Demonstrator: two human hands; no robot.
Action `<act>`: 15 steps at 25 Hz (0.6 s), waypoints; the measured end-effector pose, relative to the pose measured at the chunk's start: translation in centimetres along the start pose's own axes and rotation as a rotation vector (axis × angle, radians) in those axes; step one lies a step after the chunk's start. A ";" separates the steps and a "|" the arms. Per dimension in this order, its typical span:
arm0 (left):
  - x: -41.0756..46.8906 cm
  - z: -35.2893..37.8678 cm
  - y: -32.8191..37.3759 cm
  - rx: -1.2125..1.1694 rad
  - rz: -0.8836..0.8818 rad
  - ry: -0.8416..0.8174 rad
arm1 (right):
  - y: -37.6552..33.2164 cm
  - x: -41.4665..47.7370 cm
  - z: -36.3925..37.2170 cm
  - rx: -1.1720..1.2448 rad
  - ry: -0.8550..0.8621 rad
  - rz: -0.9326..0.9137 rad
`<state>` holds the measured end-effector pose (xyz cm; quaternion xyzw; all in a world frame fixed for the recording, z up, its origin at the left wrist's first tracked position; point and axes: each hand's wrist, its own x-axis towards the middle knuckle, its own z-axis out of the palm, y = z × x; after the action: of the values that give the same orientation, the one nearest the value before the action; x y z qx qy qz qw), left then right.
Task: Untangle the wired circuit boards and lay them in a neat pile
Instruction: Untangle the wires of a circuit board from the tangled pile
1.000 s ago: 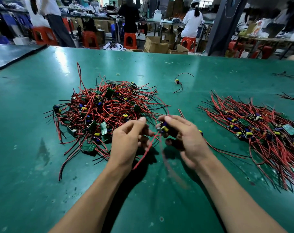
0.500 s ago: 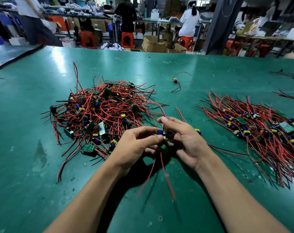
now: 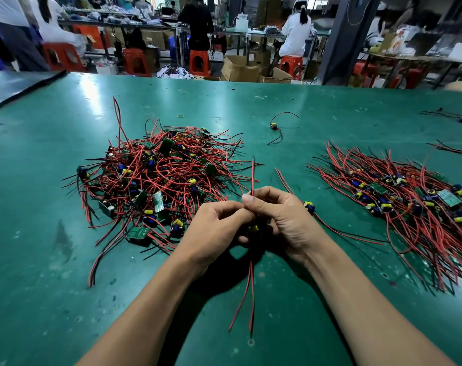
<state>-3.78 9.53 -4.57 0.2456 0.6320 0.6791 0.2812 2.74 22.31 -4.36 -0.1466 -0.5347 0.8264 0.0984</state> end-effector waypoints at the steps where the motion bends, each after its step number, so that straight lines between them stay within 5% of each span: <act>1: 0.0 0.1 0.0 0.015 0.008 0.001 | -0.1 -0.1 0.0 0.016 -0.013 0.012; 9: -0.5 -0.2 0.0 -0.019 0.016 -0.022 | -0.5 -0.2 -1.3 -0.055 -0.145 0.081; 15: -0.4 -0.4 -0.3 0.138 0.056 0.012 | 0.7 0.6 -1.3 -0.246 0.075 -0.113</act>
<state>-3.76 8.99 -4.91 0.2778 0.6719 0.6430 0.2406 2.62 23.31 -5.57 -0.1579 -0.6352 0.7418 0.1457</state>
